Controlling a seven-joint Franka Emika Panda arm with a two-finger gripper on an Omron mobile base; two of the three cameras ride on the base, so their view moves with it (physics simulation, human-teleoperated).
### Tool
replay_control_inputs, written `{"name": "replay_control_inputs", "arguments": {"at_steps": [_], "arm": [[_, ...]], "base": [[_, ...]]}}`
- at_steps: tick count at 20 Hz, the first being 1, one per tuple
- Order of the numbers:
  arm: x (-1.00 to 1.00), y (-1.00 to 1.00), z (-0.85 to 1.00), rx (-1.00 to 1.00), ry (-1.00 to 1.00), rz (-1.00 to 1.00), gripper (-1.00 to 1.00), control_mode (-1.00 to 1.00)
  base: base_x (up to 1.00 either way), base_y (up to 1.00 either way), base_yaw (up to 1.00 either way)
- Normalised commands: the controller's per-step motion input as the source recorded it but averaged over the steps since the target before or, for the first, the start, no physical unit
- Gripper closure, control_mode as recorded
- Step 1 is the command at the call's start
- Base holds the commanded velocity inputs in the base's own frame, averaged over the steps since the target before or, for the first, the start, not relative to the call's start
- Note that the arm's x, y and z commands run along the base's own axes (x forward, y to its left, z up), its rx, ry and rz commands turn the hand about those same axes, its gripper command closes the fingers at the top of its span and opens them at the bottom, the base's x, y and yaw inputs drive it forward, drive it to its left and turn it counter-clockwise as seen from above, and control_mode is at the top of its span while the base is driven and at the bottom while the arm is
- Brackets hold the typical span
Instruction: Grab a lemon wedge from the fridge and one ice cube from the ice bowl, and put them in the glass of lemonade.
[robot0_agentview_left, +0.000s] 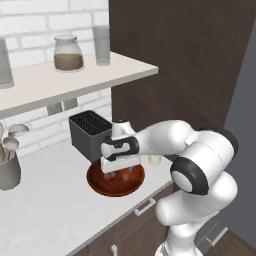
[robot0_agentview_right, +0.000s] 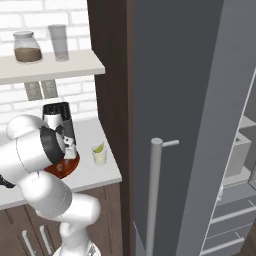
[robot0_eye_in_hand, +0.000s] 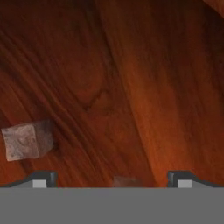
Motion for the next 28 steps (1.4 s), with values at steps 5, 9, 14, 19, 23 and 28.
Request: {"name": "replay_control_inputs", "arguments": {"at_steps": [5,9,14,19,23,28], "arm": [[-0.11,-0.01,0.0,0.0,0.0,0.0,-1.0,-1.0],[0.0,0.0,0.0,0.0,0.0,0.0,-1.0,-1.0],[0.0,0.0,0.0,0.0,0.0,0.0,-1.0,-1.0],[0.0,0.0,-0.03,0.0,0.0,0.0,-1.0,-1.0],[0.0,0.0,-0.25,0.0,0.0,0.0,-1.0,-1.0],[-0.11,0.03,-0.03,0.0,-0.02,0.0,-1.0,-1.0]], "base": [[0.0,0.0,0.0],[0.0,0.0,0.0],[0.0,0.0,0.0],[0.0,0.0,0.0],[0.0,0.0,0.0],[0.0,0.0,0.0]]}}
